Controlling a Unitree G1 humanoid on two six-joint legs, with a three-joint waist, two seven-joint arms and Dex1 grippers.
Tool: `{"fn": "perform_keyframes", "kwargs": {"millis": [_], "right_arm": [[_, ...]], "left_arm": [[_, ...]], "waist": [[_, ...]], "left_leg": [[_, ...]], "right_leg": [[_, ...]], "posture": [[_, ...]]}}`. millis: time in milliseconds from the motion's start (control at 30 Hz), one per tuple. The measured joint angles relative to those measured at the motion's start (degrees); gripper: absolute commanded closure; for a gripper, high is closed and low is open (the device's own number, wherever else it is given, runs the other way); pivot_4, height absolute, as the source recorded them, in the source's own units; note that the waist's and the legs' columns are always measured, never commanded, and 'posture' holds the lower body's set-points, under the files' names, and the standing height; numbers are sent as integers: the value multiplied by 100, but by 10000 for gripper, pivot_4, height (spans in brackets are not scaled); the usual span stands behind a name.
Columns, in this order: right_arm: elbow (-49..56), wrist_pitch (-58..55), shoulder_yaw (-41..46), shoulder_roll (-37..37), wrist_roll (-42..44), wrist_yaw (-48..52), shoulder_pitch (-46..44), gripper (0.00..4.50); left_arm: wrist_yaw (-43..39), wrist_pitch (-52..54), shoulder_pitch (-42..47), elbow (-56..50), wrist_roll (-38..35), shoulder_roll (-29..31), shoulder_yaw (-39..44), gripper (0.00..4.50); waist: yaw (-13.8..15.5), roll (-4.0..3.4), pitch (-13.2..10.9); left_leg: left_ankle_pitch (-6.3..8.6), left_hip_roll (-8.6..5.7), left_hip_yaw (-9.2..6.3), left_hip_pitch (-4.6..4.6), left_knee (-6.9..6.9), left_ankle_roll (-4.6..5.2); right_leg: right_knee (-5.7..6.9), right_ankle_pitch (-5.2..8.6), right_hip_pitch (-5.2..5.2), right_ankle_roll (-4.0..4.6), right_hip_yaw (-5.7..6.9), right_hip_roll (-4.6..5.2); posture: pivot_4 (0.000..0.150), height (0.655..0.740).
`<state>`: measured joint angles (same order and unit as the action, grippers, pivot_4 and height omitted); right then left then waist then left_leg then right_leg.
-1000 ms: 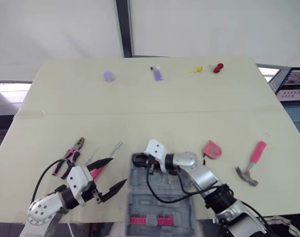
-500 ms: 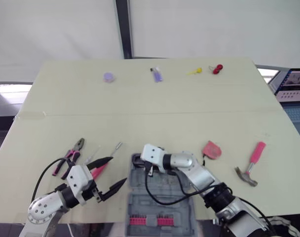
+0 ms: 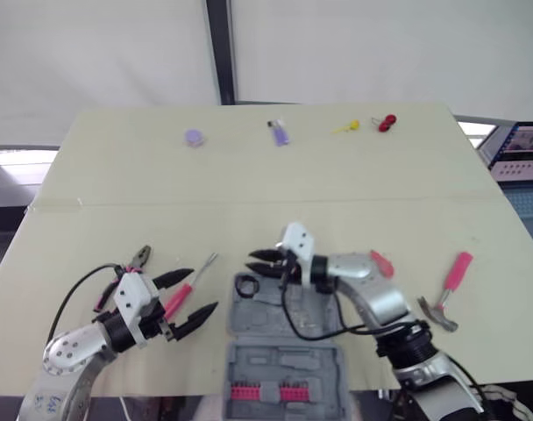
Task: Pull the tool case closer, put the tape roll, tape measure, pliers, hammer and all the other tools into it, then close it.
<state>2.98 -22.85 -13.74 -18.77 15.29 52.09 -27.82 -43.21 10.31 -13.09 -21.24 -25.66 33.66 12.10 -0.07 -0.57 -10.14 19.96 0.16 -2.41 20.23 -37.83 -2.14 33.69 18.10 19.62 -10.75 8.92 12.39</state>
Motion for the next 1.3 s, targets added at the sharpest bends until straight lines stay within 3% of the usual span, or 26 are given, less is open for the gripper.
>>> {"fn": "perform_keyframes", "kwargs": {"millis": [67, 233, 467, 600, 900, 1100, 1300], "right_arm": [[183, -293, 426, -446, 336, 142, 21, 25679], [-10, -588, 1572, -2123, 688, 673, 775, 416], [-1503, -97, 3026, -3382, 731, 1075, 1709, 416], [-2174, 176, 3474, -3445, 732, 1011, 1949, 416], [-4832, 1406, 4136, -3545, 541, 448, 1710, 416], [-5270, 1711, 4279, -3678, 544, 338, 1701, 416], [-4895, 1546, 4349, -3600, 664, 323, 1752, 416]], "left_arm": [[59, 202, 90, 200, -65, 160, 270, 0], [178, 585, 89, 997, -222, 596, 1445, 0], [221, 156, -229, 2050, -89, 798, 2767, 0], [398, 3, -311, 2582, -56, 774, 3111, 0], [1034, -542, -91, 4057, 221, 761, 3437, 0], [1147, -614, 25, 4228, 219, 761, 3437, 0], [1083, -602, 101, 4017, 214, 754, 3219, 0]], "waist": [[7, 1, 0], [17, 15, -10], [-6, 20, -13], [-7, 26, -17], [-15, 29, -19], [-34, 29, -19], [-24, 28, -19]], "left_leg": [[0, 0, 0, 2, 4, 0], [0, 0, 8, 6, 10, 1], [1, 2, 24, -4, 28, 1], [0, 6, 33, -10, 25, 2], [0, 6, 34, -11, 29, 1], [0, 10, 36, -13, 31, 1], [0, 10, 37, -13, 31, 1]], "right_leg": [[-5, 0, 0, 0, 2, 0], [-17, 0, 0, 0, 4, 0], [-26, 0, 0, 0, 2, 1], [-24, 0, -4, 0, 1, 2], [-26, 0, -2, 0, 0, 2], [-25, 0, -2, 0, 0, 1], [-25, 0, -2, 0, -1, 1]], "posture": [[1500, 7400], [1500, 7400], [1500, 7400], [1500, 7400], [1500, 7400], [1500, 7400], [1500, 7400]]}}
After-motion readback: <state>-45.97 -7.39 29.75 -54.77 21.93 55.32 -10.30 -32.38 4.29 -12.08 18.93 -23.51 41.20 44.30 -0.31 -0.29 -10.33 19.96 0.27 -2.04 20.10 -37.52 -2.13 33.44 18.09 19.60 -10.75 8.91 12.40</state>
